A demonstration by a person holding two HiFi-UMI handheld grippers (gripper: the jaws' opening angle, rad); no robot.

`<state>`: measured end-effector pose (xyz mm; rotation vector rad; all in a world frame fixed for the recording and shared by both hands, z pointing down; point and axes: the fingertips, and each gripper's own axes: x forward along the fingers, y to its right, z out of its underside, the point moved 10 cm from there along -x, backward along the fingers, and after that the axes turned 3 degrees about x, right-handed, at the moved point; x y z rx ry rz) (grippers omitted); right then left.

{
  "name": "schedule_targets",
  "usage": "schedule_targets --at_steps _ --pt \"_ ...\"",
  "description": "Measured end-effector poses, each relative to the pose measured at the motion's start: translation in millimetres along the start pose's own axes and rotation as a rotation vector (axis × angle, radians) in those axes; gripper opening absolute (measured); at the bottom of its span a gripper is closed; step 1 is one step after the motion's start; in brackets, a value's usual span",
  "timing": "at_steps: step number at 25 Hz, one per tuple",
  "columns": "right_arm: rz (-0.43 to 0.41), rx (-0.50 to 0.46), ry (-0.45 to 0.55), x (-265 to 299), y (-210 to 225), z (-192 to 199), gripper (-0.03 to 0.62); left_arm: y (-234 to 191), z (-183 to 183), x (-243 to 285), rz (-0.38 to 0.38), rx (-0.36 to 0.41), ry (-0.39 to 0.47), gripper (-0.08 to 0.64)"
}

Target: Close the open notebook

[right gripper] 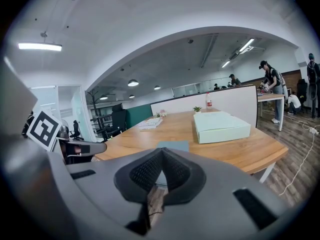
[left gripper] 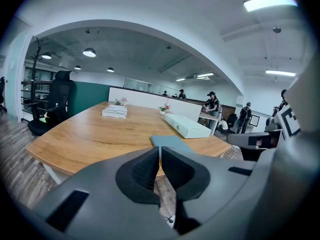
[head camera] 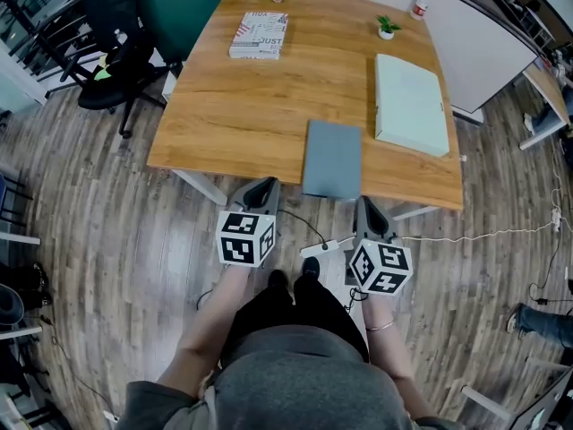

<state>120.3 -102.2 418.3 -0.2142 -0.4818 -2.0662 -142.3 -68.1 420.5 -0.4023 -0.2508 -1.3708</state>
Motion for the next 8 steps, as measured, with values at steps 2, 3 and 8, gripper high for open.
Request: schedule_targets --at_steps 2,3,8 --pt "0.003 0.001 -0.001 0.4 0.9 0.1 0.003 0.6 -0.4 2.0 0.001 0.005 -0.002 0.034" --pt "0.004 0.001 -0.002 0.4 1.3 0.0 0.003 1.1 -0.7 2.8 0.002 0.009 -0.003 0.034" --pt "0.002 -0.005 -0.005 3.0 2.5 -0.7 0.003 3.0 -1.1 7.6 0.01 0.035 -0.01 0.034"
